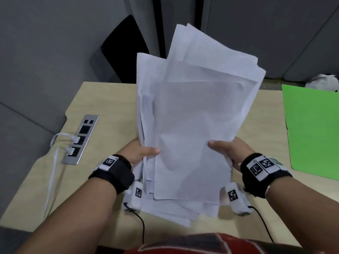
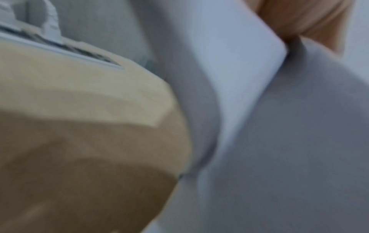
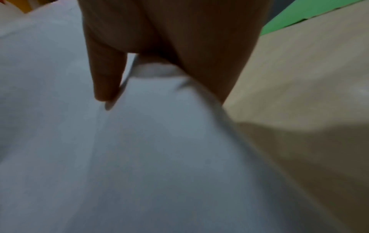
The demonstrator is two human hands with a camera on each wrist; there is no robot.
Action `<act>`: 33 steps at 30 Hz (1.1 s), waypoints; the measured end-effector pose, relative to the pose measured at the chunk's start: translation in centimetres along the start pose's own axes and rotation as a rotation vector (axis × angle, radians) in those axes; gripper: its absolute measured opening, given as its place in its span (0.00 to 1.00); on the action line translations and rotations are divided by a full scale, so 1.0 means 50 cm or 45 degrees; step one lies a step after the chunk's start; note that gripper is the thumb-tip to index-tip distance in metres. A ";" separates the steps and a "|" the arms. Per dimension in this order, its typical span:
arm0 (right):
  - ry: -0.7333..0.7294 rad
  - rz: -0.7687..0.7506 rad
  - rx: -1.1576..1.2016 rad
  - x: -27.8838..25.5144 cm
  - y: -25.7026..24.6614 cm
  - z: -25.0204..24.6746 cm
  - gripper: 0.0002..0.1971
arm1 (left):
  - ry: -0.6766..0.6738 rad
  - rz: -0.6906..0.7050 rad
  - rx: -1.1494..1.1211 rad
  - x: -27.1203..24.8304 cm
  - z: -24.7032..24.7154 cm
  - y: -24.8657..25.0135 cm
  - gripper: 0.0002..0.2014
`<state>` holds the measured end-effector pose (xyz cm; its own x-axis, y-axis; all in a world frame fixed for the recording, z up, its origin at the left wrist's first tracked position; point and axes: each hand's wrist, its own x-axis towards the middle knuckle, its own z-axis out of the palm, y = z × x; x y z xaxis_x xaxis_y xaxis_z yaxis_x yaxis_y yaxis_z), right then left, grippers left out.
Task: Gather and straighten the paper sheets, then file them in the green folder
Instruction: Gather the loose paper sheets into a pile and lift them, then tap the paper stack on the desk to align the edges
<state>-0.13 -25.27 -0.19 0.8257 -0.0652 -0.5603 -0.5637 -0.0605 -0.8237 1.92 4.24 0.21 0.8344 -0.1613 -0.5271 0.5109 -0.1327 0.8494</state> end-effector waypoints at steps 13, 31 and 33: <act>0.338 -0.937 0.118 -0.137 -0.174 0.019 0.08 | 0.194 0.442 -0.039 -0.112 -0.003 0.144 0.28; 0.149 -1.075 0.205 -0.186 -0.172 0.033 0.11 | 0.144 0.786 -0.127 -0.174 0.005 0.194 0.20; 0.192 -1.031 -0.015 -0.171 -0.165 0.040 0.15 | 0.164 0.722 -0.081 -0.165 0.015 0.170 0.19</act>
<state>-2.53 -22.22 11.21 0.9655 -0.1303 0.2253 0.2043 -0.1566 -0.9663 -0.79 3.72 11.78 0.9975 -0.0692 0.0145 -0.0146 -0.0011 0.9999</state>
